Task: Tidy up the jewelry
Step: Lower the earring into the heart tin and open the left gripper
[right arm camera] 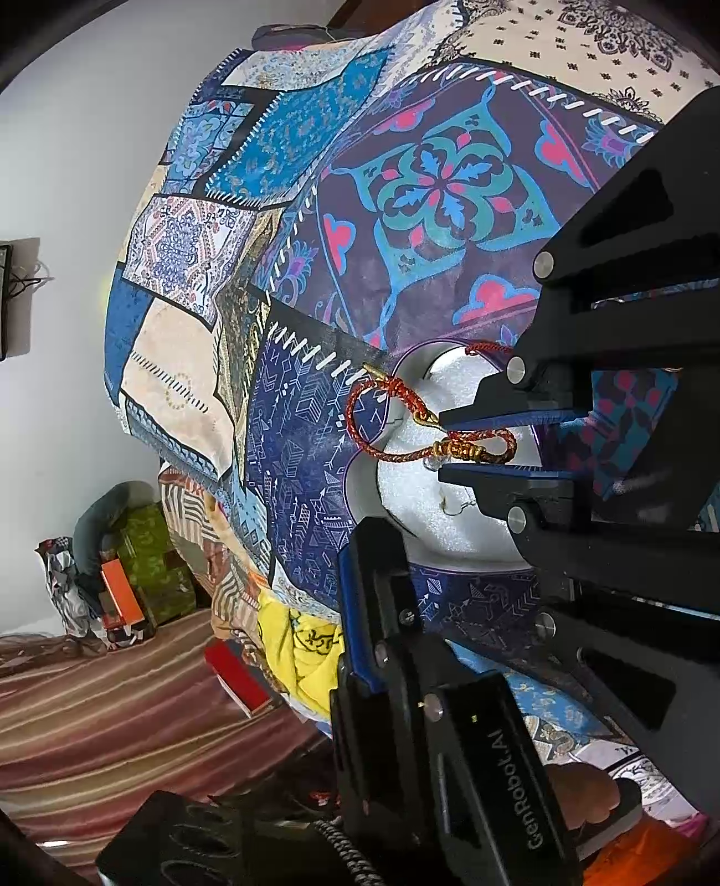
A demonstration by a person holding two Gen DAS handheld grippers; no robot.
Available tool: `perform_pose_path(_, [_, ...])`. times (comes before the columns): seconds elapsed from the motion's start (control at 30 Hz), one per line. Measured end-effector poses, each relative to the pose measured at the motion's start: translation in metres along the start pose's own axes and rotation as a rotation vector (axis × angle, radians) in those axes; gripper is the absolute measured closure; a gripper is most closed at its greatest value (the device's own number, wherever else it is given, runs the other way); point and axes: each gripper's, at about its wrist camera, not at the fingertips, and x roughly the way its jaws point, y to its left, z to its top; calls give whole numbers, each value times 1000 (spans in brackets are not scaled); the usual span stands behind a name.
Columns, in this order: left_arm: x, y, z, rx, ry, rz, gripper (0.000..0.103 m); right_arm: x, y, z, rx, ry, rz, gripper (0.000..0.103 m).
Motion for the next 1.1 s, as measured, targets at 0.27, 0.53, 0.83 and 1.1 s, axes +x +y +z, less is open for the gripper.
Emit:
perform_pose_path(0.27, [-15, 3, -1, 6, -33, 61, 75, -9, 0, 0, 0, -9, -23, 83])
perform_pose_path(0.53, [-34, -2, -3, 16, -65, 106, 67, -33, -2, 2, 13, -47, -52, 78])
perform_pose_path(0.83, [-57, -15, -9, 20, -88, 134, 58, -69, -5, -5, 23, -100, -106, 69])
perform_pose_path(1.1, [-52, -38, -19, 41, -48, 108, 56, -93, -21, -22, 45, -103, -182, 69])
